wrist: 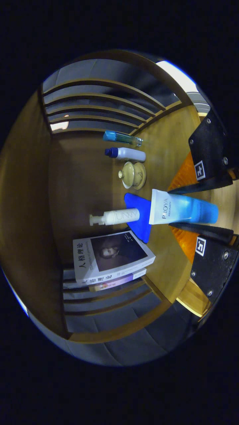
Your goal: Pull open the drawer, take out the items inside it, and place them on the countertop above the cabinet.
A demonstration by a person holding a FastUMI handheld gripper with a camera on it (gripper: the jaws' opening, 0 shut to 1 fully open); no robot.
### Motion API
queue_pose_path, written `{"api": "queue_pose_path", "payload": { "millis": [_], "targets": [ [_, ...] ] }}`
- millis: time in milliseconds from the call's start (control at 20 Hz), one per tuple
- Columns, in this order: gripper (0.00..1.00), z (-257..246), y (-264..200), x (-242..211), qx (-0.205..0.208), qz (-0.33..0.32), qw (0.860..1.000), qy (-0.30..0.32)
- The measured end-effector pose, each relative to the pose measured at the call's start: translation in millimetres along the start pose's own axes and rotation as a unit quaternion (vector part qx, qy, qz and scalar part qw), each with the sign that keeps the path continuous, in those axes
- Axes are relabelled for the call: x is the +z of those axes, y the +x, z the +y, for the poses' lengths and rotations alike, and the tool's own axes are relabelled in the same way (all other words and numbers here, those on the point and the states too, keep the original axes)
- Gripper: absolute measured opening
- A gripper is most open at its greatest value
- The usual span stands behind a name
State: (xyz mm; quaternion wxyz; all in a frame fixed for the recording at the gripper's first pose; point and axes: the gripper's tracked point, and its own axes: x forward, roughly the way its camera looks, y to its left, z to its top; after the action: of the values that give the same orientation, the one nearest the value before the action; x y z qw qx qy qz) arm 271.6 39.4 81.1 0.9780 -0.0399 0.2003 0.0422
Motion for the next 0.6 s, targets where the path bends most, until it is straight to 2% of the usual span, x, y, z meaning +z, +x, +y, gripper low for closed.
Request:
{"api": "queue_pose_path", "payload": {
  "millis": [300, 450, 600],
  "targets": [
    [0.54, -9, 32, -8, -0.030, 0.009, 0.999, 0.013],
    [0.59, -12, 30, -5, -0.043, 0.000, 0.999, 0.002],
    [0.85, -15, 18, 1, -0.060, -0.020, 0.998, -0.020]
  ]
}}
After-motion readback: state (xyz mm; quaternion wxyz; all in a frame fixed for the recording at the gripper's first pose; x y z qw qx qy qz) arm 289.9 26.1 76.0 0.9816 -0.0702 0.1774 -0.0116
